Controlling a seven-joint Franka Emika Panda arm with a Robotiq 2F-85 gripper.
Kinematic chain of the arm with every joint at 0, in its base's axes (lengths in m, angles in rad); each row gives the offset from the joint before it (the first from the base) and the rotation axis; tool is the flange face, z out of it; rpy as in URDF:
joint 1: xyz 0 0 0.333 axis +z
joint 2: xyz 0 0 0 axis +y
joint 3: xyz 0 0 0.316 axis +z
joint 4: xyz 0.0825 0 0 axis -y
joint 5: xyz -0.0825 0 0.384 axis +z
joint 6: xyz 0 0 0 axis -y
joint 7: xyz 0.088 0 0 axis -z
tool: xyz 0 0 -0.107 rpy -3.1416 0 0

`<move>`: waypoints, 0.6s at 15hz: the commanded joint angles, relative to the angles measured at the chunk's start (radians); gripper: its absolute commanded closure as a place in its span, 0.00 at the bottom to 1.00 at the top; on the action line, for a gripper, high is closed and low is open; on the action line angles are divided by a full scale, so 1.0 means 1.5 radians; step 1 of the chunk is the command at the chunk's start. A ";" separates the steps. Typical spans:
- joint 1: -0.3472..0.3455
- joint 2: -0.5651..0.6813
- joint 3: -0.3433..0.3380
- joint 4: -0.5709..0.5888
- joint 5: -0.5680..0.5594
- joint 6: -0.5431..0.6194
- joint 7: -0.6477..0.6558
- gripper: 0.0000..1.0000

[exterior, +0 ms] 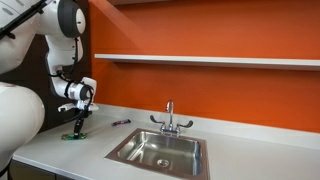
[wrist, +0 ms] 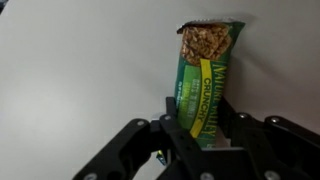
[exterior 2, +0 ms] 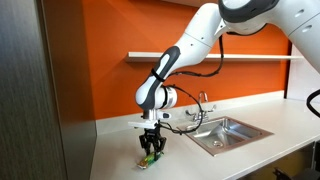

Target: Put the green packet in the sink.

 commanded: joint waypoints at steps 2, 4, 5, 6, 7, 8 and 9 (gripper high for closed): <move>0.008 -0.045 -0.006 -0.011 -0.033 -0.020 0.022 0.82; 0.006 -0.060 -0.005 -0.017 -0.040 -0.021 0.021 0.82; 0.002 -0.067 -0.003 -0.019 -0.042 -0.023 0.012 0.82; -0.005 -0.074 0.003 -0.021 -0.041 -0.027 -0.006 0.82; -0.013 -0.082 0.008 -0.023 -0.037 -0.030 -0.023 0.82; -0.022 -0.090 0.014 -0.028 -0.030 -0.033 -0.047 0.82; -0.030 -0.098 0.018 -0.033 -0.027 -0.041 -0.071 0.82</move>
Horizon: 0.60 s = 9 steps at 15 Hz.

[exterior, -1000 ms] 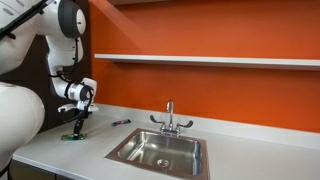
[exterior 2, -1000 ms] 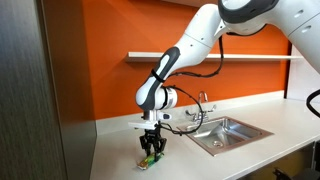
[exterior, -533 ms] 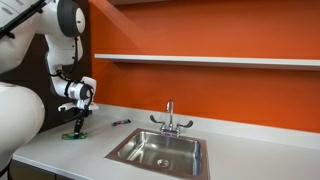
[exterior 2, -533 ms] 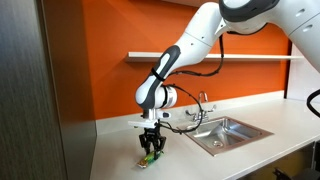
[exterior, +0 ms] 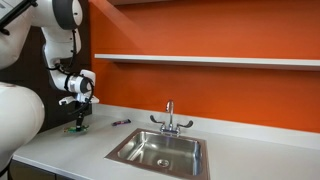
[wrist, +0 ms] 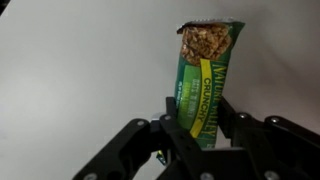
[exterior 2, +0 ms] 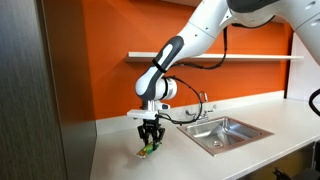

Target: Put the green packet in the sink.

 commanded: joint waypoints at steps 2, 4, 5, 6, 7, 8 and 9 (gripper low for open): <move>-0.044 -0.060 0.022 -0.039 0.008 -0.047 -0.108 0.82; -0.055 -0.080 0.019 -0.056 0.005 -0.069 -0.150 0.82; -0.060 -0.090 0.017 -0.065 0.002 -0.079 -0.173 0.82; -0.066 -0.100 0.014 -0.074 -0.004 -0.090 -0.197 0.82; -0.070 -0.108 0.010 -0.081 -0.008 -0.103 -0.213 0.82; -0.074 -0.117 0.007 -0.089 -0.015 -0.112 -0.231 0.82; -0.077 -0.126 0.003 -0.097 -0.025 -0.122 -0.250 0.82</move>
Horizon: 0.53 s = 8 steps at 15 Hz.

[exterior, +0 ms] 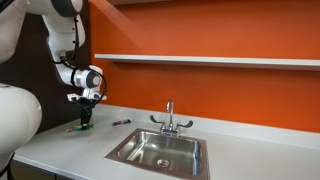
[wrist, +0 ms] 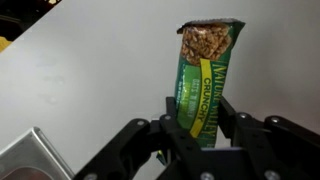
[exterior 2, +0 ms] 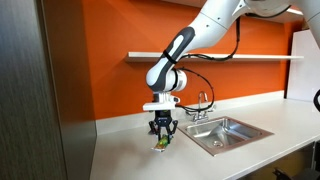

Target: Put the green packet in the sink.

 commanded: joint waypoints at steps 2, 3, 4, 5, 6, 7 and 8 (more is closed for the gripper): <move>-0.023 -0.064 -0.009 -0.051 -0.051 -0.053 -0.076 0.82; -0.025 -0.072 -0.012 -0.061 -0.063 -0.050 -0.086 0.82; -0.026 -0.079 -0.016 -0.070 -0.078 -0.048 -0.092 0.82; -0.028 -0.086 -0.018 -0.079 -0.091 -0.044 -0.100 0.82; -0.030 -0.096 -0.019 -0.093 -0.101 -0.036 -0.113 0.82; -0.032 -0.104 -0.021 -0.103 -0.111 -0.033 -0.119 0.82; -0.035 -0.113 -0.022 -0.115 -0.117 -0.025 -0.131 0.82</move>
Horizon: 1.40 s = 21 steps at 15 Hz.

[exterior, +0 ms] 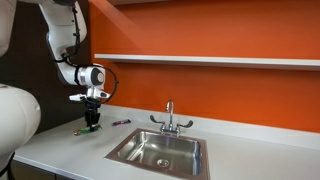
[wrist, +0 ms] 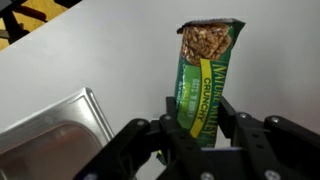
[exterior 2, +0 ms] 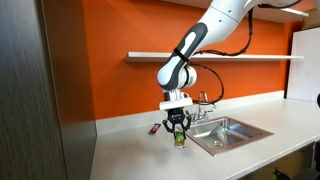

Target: Put the green packet in the sink.

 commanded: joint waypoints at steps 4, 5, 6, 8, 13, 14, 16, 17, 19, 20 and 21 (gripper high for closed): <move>-0.031 -0.089 -0.007 -0.095 -0.043 0.026 -0.049 0.82; -0.038 -0.099 -0.009 -0.108 -0.044 0.034 -0.056 0.82; -0.044 -0.108 -0.011 -0.119 -0.043 0.040 -0.062 0.82; -0.059 -0.123 -0.017 -0.138 -0.043 0.048 -0.074 0.82; -0.104 -0.145 -0.041 -0.167 -0.040 0.068 -0.135 0.82; -0.112 -0.144 -0.046 -0.167 -0.040 0.070 -0.147 0.82; -0.132 -0.142 -0.060 -0.167 -0.037 0.077 -0.179 0.82; -0.141 -0.141 -0.067 -0.167 -0.036 0.080 -0.195 0.82; -0.159 -0.131 -0.080 -0.161 -0.035 0.087 -0.226 0.82; -0.168 -0.125 -0.086 -0.156 -0.032 0.090 -0.243 0.82; -0.175 -0.118 -0.091 -0.151 -0.030 0.093 -0.256 0.82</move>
